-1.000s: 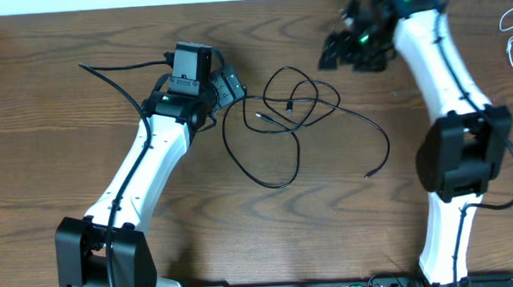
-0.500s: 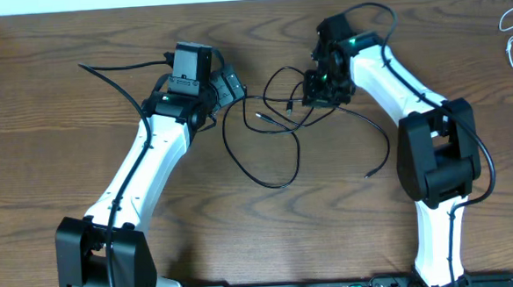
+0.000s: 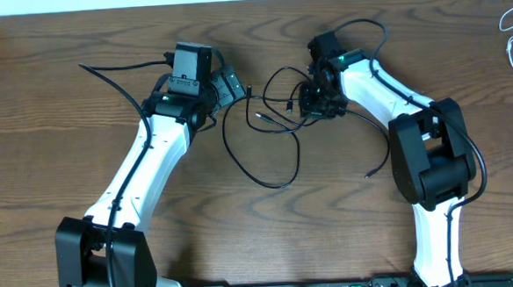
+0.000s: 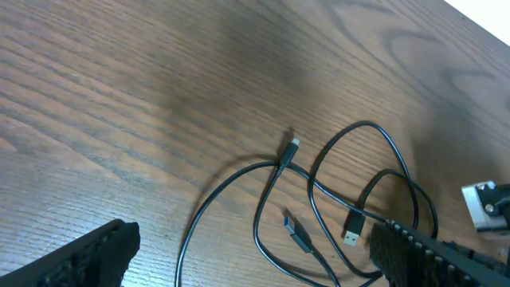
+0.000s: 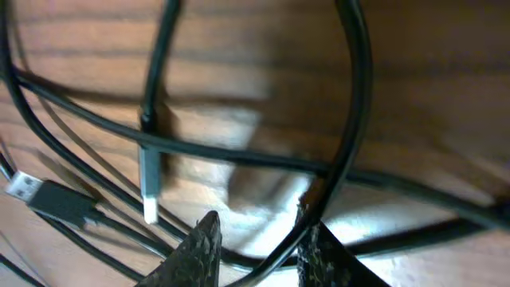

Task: Untangle cables
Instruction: 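Grasp a black cable with the right gripper and pull it up-right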

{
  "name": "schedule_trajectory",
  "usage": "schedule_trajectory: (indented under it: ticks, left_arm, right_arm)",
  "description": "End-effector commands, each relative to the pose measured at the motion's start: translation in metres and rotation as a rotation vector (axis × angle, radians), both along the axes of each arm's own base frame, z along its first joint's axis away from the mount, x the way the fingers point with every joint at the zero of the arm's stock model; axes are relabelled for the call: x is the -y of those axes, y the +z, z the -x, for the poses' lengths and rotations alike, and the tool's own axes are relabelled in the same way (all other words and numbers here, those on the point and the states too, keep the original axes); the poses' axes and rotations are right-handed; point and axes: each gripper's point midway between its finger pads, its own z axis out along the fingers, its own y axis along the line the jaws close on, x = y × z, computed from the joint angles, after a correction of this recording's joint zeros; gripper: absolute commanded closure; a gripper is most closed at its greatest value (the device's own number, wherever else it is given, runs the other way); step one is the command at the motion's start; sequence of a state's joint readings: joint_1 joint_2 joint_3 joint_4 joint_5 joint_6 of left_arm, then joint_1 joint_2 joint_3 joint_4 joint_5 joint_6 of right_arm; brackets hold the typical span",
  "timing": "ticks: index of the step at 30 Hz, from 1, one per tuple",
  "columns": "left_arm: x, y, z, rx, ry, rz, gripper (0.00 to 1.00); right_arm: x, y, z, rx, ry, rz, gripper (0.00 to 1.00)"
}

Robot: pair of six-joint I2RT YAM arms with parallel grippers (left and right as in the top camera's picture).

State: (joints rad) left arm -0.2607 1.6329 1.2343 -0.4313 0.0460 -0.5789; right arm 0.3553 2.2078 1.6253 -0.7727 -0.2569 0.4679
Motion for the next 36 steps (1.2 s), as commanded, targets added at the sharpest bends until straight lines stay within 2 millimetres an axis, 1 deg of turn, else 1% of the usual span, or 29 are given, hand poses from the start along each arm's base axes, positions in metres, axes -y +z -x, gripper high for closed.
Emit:
schedule_trajectory:
  ticks: [1, 2, 4, 5, 6, 7, 9, 10, 11, 14, 15, 16, 18, 19, 20, 21, 22, 24, 26, 29, 32, 36]
  left_arm:
    - [-0.004, -0.007, 0.0, -0.015, 0.009, -0.016, 0.02]
    - [-0.004, -0.007, 0.0, -0.015, 0.009, -0.016, 0.02]
    - [-0.004, -0.007, 0.0, -0.015, 0.009, -0.016, 0.02]
    - [-0.004, -0.007, 0.0, -0.015, 0.009, -0.017, 0.02]
    - [-0.004, -0.007, 0.0, -0.015, 0.009, -0.016, 0.02]
    - [-0.004, -0.007, 0.0, -0.015, 0.009, -0.016, 0.02]
    - [-0.004, -0.007, 0.0, -0.015, 0.009, -0.016, 0.02]
    - [-0.004, -0.007, 0.0, -0.015, 0.009, -0.016, 0.02]
    - [-0.004, -0.007, 0.0, -0.015, 0.009, -0.016, 0.02]
    - [-0.004, -0.007, 0.0, -0.015, 0.009, -0.016, 0.02]
    - [-0.004, -0.007, 0.0, -0.015, 0.009, -0.016, 0.02]
    - [-0.004, -0.007, 0.0, -0.015, 0.009, -0.016, 0.02]
    - [-0.004, -0.007, 0.0, -0.015, 0.009, -0.016, 0.02]
    - [-0.004, -0.007, 0.0, -0.015, 0.009, -0.016, 0.02]
    - [-0.004, -0.007, 0.0, -0.015, 0.009, -0.016, 0.02]
    - [-0.004, -0.007, 0.0, -0.015, 0.009, -0.016, 0.02]
    - [-0.004, -0.007, 0.0, -0.015, 0.009, -0.016, 0.02]
    - [-0.004, -0.007, 0.0, -0.015, 0.009, -0.016, 0.02]
    - [-0.004, -0.007, 0.0, -0.015, 0.009, -0.017, 0.02]
    - [-0.004, -0.007, 0.0, -0.015, 0.009, -0.017, 0.02]
    - [-0.004, -0.007, 0.0, -0.015, 0.009, -0.016, 0.02]
    - [-0.004, -0.007, 0.0, -0.015, 0.009, -0.016, 0.02]
  right_arm:
    - [0.001, -0.009, -0.001, 0.018, -0.015, 0.022, 0.76]
    - [0.001, -0.011, -0.005, 0.039, -0.014, 0.023, 0.78]
    - [0.002, -0.013, -0.01, 0.067, -0.017, 0.033, 0.86]
    - [0.002, -0.015, -0.011, 0.082, -0.006, 0.038, 0.91]
    - [0.001, -0.015, -0.012, 0.093, 0.016, 0.04, 0.98]
    - [0.001, -0.014, -0.013, 0.103, 0.035, 0.04, 0.99]
    - [-0.002, -0.004, -0.017, 0.136, 0.086, 0.032, 0.99]
    - [-0.006, 0.011, -0.021, 0.168, 0.122, 0.017, 0.99]
    - [-0.007, 0.017, -0.023, 0.183, 0.134, 0.01, 0.99]
    - [-0.012, 0.068, -0.031, 0.289, 0.186, -0.046, 0.99]
    - [-0.014, 0.088, -0.033, 0.331, 0.201, -0.068, 0.99]
    - [-0.015, 0.113, -0.035, 0.383, 0.206, -0.09, 0.99]
    - [-0.012, 0.156, -0.037, 0.478, 0.197, -0.117, 0.99]
    - [-0.01, 0.178, -0.036, 0.528, 0.193, -0.127, 0.99]
    - [-0.006, 0.21, -0.035, 0.604, 0.195, -0.135, 0.99]
    - [-0.004, 0.222, -0.033, 0.635, 0.197, -0.138, 0.99]
    - [0.006, 0.254, -0.03, 0.712, 0.181, -0.13, 0.99]
    - [0.023, 0.288, -0.025, 0.797, 0.139, -0.103, 0.99]
    - [0.039, 0.316, -0.018, 0.864, 0.098, -0.074, 0.99]
    - [0.056, 0.344, -0.008, 0.927, 0.06, -0.061, 0.99]
    - [0.071, 0.364, 0.003, 0.966, 0.031, -0.059, 0.99]
    - [0.094, 0.382, 0.012, 0.99, -0.051, -0.067, 0.99]
